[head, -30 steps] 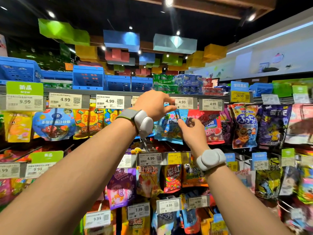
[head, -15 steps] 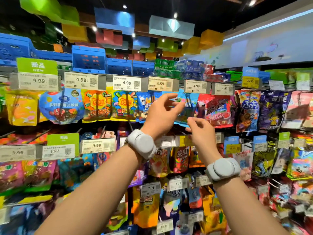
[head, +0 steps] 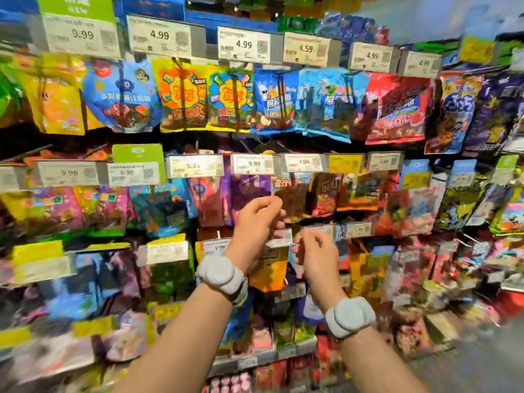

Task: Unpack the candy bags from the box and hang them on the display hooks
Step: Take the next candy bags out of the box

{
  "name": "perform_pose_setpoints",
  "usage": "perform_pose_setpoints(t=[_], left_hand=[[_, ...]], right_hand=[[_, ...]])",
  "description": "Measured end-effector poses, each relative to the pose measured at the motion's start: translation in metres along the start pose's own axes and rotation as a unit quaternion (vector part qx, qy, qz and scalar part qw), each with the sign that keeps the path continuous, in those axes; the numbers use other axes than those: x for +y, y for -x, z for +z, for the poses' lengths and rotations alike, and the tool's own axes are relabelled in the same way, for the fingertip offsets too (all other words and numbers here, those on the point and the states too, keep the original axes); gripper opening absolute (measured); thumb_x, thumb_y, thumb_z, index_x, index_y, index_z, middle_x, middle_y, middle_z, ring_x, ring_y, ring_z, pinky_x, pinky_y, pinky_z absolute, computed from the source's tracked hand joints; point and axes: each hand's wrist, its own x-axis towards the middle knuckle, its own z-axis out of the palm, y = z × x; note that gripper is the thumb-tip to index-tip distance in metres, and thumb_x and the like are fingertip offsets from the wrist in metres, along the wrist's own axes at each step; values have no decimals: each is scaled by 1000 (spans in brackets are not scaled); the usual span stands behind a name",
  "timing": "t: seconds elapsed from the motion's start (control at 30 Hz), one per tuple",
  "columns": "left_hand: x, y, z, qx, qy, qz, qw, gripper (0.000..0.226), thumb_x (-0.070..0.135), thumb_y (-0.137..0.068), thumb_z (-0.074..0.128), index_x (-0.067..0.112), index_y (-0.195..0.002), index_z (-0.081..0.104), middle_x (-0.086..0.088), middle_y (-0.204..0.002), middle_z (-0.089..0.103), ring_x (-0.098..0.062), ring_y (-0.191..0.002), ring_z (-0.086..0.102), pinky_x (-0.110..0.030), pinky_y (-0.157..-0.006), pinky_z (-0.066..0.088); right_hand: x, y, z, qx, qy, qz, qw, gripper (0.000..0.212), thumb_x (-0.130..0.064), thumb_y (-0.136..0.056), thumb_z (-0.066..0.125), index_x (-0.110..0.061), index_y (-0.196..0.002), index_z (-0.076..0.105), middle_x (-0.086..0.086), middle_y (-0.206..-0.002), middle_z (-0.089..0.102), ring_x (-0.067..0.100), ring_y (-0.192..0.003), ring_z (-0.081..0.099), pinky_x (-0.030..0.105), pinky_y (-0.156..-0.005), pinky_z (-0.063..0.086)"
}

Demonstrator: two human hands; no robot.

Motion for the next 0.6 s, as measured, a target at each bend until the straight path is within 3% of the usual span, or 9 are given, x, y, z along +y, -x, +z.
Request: perform_pose_setpoints(t=[0.17, 0.4, 0.6], left_hand=[[-56, 49, -31, 73, -28, -53, 996, 7, 21, -97, 58, 16, -94, 62, -5, -81, 65, -14, -61, 56, -23, -48, 45], [-95, 115, -49, 135, -40, -120, 983, 18, 23, -99, 55, 7, -106, 60, -5, -83, 62, -15, -61, 55, -23, -48, 45], [-117, 169, -47, 147, -41, -166, 974, 19, 24, -99, 55, 5, -104, 58, -7, -83, 60, -14, -58, 55, -23, -45, 43]], right_hand=[[61, 33, -9, -49, 3, 74, 996, 19, -30, -100, 54, -16, -90, 61, 4, -81, 64, 17, -66, 59, 36, -60, 43], [99, 78, -32, -107, 21, 155, 982, 22, -34, -103, 49, -15, -100, 60, 4, -86, 65, 18, -69, 60, 37, -62, 47], [127, 120, -56, -113, 31, 193, 974, 33, -37, -101, 49, -16, -78, 57, 9, -76, 64, 28, -68, 63, 41, -64, 48]])
